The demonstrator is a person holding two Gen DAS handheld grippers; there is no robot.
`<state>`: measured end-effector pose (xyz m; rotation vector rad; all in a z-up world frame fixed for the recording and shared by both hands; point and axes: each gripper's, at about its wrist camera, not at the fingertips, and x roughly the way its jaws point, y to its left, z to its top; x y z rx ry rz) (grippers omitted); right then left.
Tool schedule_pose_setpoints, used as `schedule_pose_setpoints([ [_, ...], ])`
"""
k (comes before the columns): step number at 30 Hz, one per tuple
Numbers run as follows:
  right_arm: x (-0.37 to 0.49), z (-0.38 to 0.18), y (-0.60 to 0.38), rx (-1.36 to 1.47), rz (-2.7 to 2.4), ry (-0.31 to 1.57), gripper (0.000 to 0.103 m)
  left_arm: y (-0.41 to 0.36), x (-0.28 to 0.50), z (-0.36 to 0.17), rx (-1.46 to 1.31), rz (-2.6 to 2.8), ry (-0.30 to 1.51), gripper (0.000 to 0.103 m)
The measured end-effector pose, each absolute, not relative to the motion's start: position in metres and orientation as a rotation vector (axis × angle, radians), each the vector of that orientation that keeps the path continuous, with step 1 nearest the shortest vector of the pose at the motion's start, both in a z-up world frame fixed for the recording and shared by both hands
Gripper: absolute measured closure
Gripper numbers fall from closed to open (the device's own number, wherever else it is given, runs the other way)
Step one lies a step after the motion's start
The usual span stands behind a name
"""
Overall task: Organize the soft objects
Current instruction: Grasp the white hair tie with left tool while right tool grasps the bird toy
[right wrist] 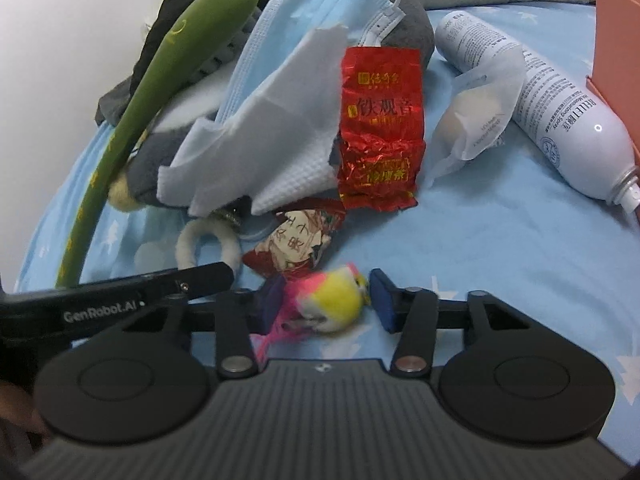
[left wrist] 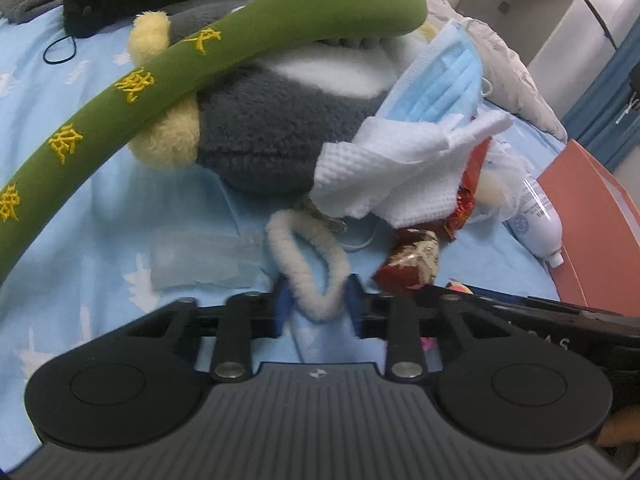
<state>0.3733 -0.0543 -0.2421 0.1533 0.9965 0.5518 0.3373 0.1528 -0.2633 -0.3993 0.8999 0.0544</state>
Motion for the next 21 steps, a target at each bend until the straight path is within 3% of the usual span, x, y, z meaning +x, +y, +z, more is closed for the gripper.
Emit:
schedule_pose_setpoints([
  [2, 0.374, -0.241, -0.055, 0.165, 0.555, 1.001, 0.061, 0.154, 0.337, -0.262, -0.417, 0.057, 0.897, 0.091],
  [21, 0.320, -0.201, -0.091, 0.158, 0.523, 0.994, 0.062, 0.130, 0.276, -0.215, -0.403, 0.058, 0.872, 0.094],
])
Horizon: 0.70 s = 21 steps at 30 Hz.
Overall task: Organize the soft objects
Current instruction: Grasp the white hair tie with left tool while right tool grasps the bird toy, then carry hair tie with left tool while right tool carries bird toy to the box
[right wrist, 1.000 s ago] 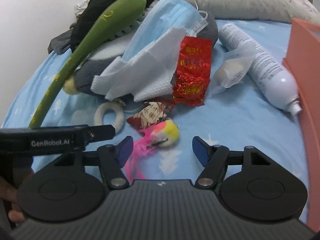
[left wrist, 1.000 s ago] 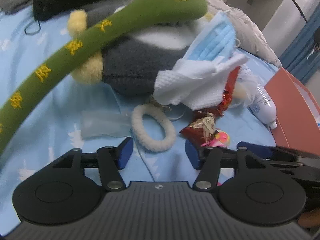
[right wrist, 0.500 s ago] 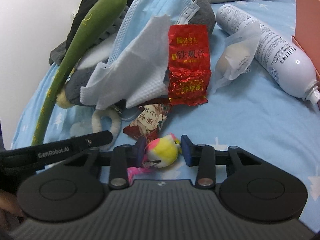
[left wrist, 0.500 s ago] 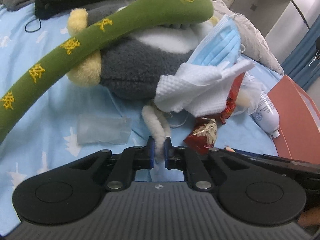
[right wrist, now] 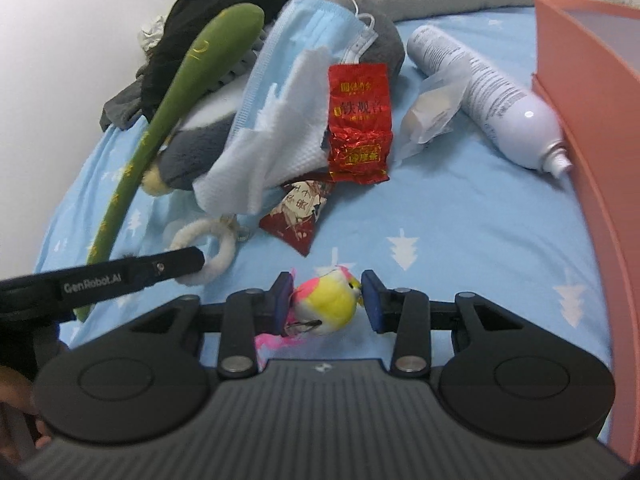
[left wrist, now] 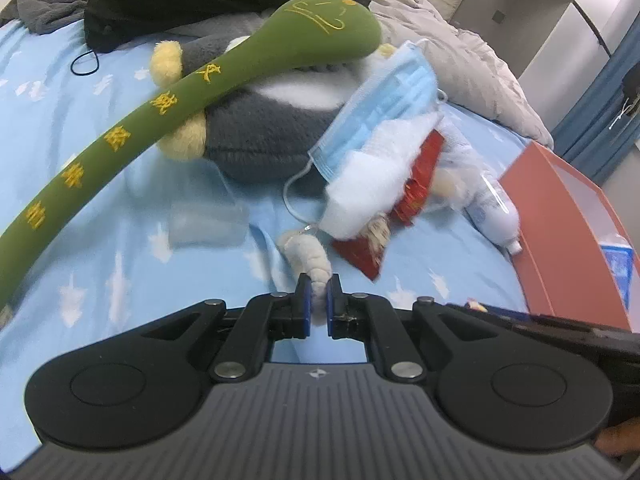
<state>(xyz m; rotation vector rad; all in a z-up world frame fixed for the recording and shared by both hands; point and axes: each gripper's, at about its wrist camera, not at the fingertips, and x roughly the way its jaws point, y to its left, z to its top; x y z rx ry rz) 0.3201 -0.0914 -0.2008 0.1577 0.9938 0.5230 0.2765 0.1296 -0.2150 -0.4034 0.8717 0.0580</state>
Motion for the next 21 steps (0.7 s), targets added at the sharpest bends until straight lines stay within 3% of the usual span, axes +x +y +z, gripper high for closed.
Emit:
schedule_pose_setpoints([
  [21, 0.221, -0.136, -0.124, 0.139, 0.502, 0.906, 0.062, 0.090, 0.170, -0.150, -0.398, 0.017, 0.793, 0.095],
])
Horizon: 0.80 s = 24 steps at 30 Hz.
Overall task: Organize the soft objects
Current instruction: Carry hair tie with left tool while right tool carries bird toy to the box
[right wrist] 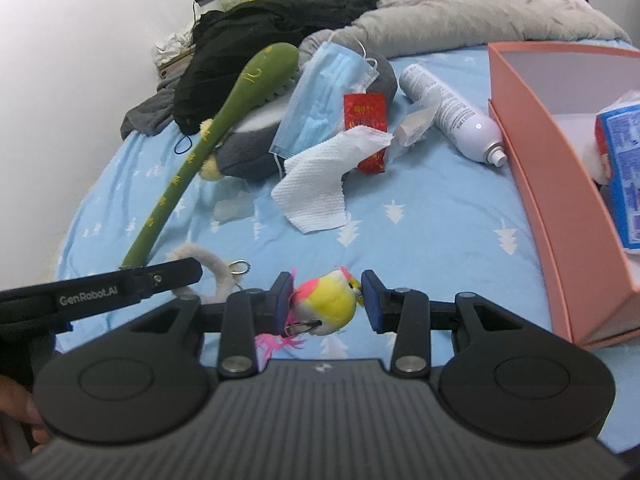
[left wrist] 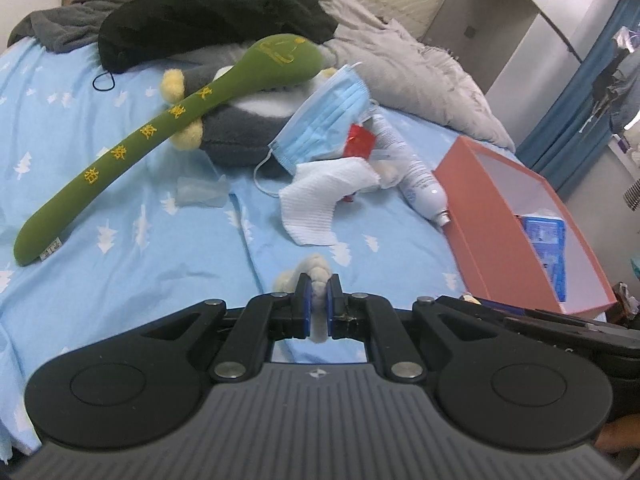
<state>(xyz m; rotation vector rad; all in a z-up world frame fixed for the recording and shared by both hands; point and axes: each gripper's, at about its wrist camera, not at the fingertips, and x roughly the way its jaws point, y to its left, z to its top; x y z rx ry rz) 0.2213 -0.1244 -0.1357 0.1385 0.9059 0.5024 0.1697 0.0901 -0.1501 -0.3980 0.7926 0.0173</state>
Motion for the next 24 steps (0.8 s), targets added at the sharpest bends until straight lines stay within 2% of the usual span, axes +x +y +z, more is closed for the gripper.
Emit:
schedule_pose_setpoints([
  [24, 0.147, -0.071, -0.175, 0.134, 0.461, 0.770, 0.062, 0.012, 0.104, -0.075, -0.349, -0.094, 0.661, 0.094],
])
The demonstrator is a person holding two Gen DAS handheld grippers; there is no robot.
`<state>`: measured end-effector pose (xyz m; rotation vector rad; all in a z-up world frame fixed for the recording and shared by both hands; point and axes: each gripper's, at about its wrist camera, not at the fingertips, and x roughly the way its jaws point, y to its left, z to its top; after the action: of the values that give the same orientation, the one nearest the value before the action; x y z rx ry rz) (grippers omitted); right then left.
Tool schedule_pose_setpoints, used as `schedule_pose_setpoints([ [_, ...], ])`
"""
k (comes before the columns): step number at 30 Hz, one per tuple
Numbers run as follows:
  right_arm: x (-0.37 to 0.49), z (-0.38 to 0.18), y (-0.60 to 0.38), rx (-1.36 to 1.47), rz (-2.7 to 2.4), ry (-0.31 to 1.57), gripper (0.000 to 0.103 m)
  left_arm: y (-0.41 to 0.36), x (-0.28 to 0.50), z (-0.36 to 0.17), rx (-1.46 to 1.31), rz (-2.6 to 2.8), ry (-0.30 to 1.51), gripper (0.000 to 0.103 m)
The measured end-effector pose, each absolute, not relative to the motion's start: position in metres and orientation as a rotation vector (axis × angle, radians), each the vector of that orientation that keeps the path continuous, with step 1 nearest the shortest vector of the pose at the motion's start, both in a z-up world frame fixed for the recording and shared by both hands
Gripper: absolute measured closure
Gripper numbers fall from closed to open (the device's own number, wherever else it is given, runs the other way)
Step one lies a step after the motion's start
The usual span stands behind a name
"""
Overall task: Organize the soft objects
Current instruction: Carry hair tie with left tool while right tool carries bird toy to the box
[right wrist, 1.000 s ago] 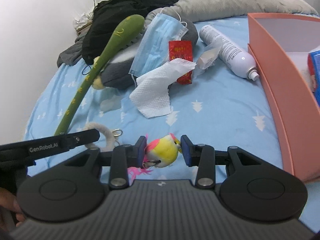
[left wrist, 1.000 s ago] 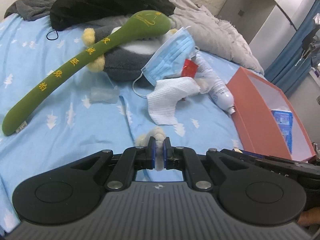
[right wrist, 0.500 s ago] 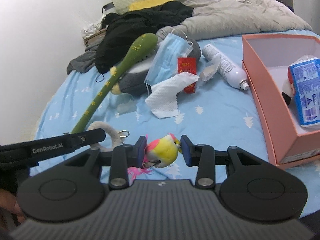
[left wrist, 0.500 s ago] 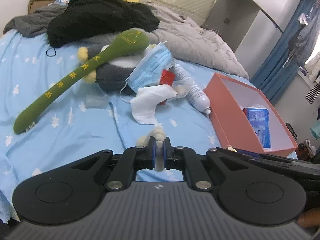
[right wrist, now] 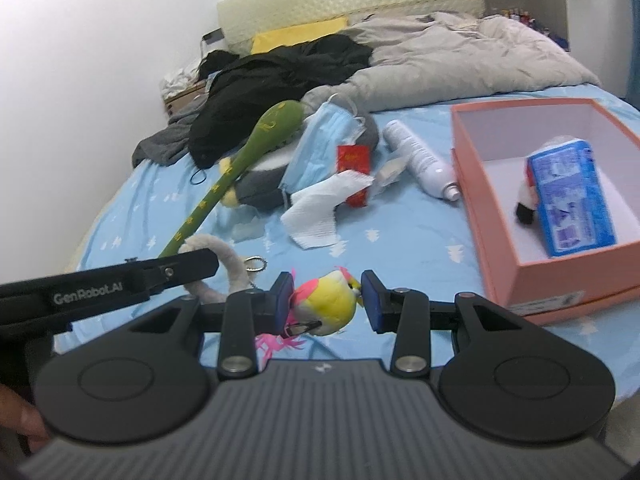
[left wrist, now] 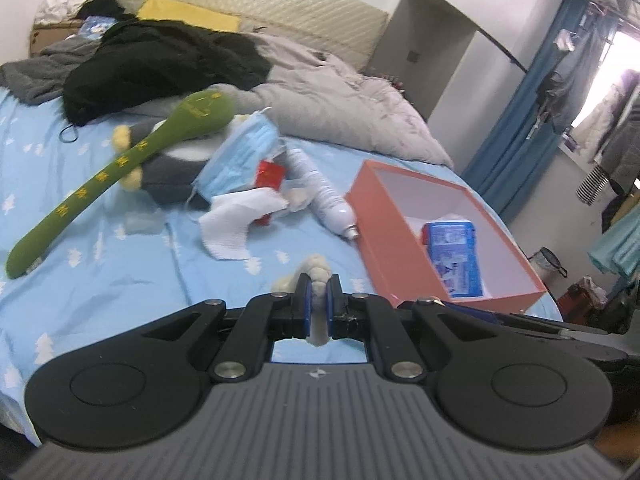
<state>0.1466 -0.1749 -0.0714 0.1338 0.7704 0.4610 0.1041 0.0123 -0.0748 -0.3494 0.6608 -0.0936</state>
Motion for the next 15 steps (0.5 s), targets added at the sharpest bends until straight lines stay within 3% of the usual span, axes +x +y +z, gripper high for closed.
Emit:
schedule_pose_setpoints([
  [15, 0.119, -0.046, -0.246, 0.169, 0.325, 0.695, 0.062, -0.046, 0.106, -0.044, -0.303, -0.240, 0.612, 0.094],
])
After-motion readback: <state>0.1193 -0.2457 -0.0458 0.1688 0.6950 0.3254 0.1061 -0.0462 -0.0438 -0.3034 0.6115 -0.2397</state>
